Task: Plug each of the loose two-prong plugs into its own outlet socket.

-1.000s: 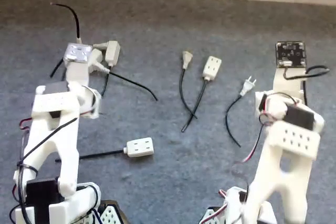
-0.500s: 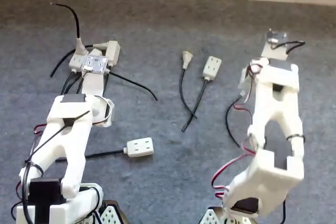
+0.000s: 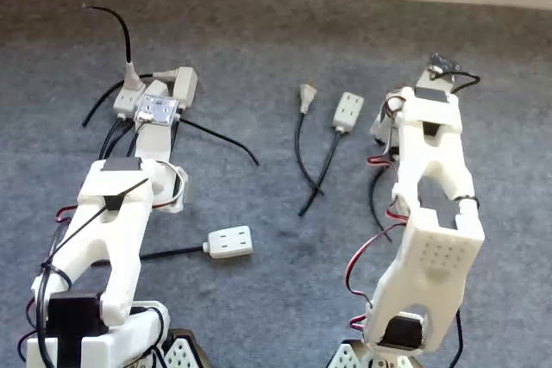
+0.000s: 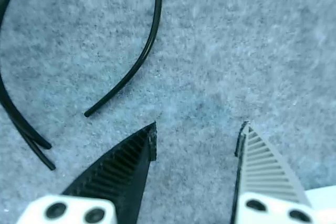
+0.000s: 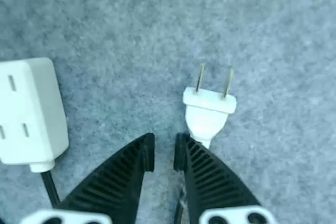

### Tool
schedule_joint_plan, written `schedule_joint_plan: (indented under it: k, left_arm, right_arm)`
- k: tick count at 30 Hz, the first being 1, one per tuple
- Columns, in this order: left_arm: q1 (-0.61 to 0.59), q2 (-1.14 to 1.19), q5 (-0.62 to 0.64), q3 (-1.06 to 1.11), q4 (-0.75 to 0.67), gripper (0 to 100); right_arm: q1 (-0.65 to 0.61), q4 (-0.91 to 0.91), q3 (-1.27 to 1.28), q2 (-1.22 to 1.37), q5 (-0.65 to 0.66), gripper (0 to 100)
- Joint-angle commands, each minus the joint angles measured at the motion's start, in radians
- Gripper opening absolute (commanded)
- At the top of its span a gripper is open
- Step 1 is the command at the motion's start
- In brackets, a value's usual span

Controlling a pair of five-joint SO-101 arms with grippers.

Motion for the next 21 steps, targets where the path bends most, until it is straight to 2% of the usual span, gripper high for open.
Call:
schedule_joint_plan:
  k: [1, 10, 14, 21]
  left_arm:
    - [0.015, -0.008, 0.009, -0.004, -0.012, 25]
    - [0.016, -0.005, 0.009, -0.005, -0.014, 25]
    - [0.016, -0.005, 0.009, -0.005, -0.014, 25]
    - [0.016, -0.005, 0.009, -0.002, -0.014, 25]
  right_arm:
    - [0.038, 0.047, -0.065, -0.013, -0.008, 7.7]
    - [0.077, 0.289, -0.326, -0.010, -0.005, 7.7]
    - [0.073, 0.272, -0.286, -0.001, 0.066, 7.7]
    - [0.107, 0.209, -0.191, 0.067, 0.066, 7.7]
